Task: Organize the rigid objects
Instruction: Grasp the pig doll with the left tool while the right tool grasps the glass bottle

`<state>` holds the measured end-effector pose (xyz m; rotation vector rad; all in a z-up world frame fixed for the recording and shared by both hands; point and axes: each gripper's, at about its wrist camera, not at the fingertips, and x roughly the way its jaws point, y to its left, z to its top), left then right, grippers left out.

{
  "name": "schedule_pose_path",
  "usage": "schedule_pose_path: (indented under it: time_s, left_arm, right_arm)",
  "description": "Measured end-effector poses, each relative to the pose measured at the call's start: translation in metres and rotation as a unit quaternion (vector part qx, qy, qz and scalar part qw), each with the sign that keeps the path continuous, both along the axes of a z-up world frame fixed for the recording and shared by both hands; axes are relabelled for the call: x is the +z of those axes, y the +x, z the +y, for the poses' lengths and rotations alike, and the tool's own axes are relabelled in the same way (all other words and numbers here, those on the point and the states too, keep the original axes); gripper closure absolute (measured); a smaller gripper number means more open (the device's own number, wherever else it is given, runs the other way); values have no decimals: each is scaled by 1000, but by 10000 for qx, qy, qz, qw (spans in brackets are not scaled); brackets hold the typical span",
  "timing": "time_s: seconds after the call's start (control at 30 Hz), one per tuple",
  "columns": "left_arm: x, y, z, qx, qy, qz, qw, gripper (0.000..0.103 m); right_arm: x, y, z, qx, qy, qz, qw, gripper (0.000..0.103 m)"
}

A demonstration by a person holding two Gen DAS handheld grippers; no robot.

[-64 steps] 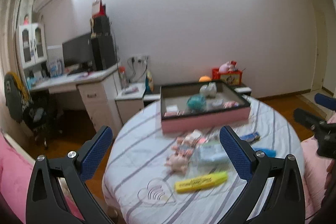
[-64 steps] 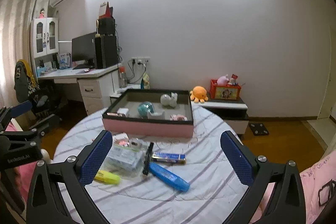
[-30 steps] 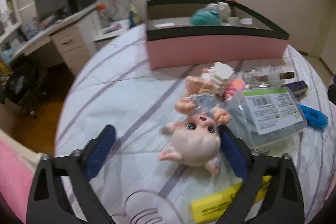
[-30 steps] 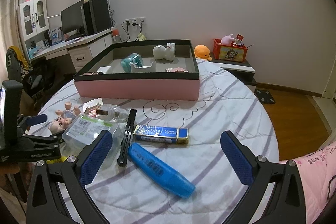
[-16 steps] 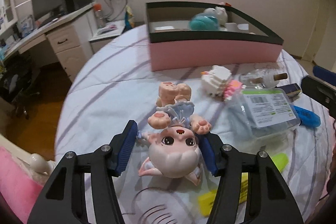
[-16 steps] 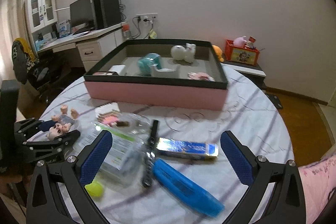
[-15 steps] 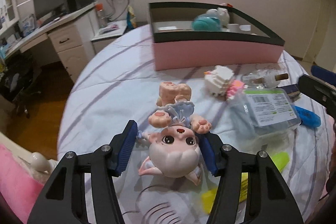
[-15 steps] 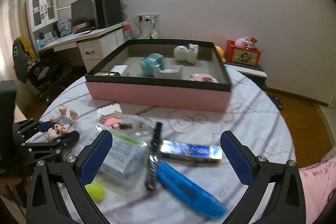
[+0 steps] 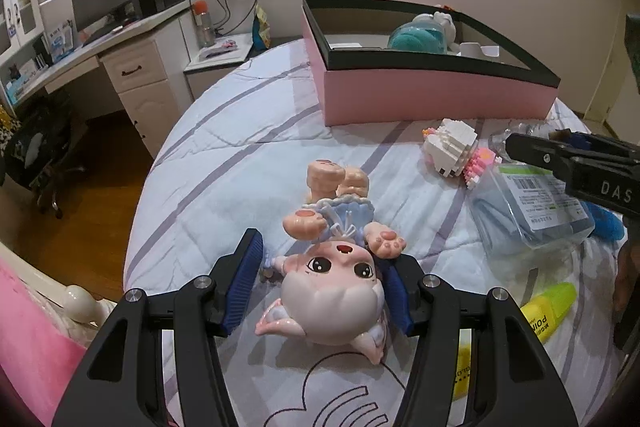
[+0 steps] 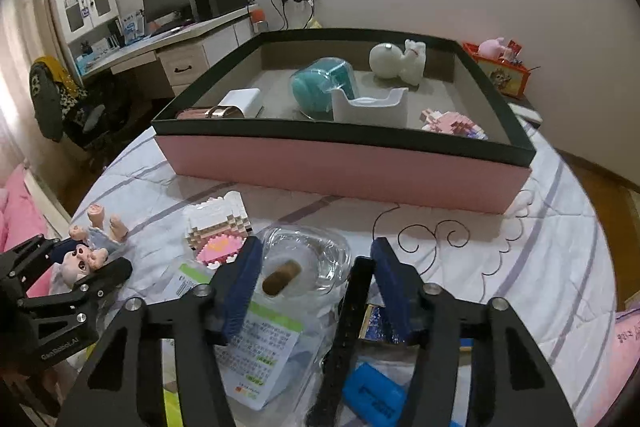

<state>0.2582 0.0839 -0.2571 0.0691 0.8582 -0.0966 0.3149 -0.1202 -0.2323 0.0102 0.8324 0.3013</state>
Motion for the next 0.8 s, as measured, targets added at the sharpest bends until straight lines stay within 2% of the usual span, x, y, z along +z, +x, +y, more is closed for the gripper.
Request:
schedule_pose_path:
  time_s: [0.03,0.27,0.33,0.5,0.6,0.67,0.8]
  left_arm:
    - [0,0,-1,-9,32,-13,10000,45]
    - [1,4,-2,23,14,-38,10000,45]
    - [0,6,-4,6,35,-31,10000,45]
    - [-1,12,-9,-25,90,-20,10000,46]
    - [-1,13,-8,-29,33,-2,10000,46]
    - [-1,13,-8,-31,37,1,10000,45]
    - [0,13,-6,-29,75,19,10000,42]
  right_arm:
    - [-1,1,-2,13,46,22,10000,53]
    - [1,4,-21,-221,5,-82,9997,53]
    - [3,2,-26,-372,-183,-114,9991,55]
    - [2,2,-49,-752,-206,-127,9969,55]
    - [0,9,-55,-604,116,-50,9981,55]
    - [-2,17,-51,-482,135,32,9987,55]
    - [-10,32,-43,-354,69,229,9991,47]
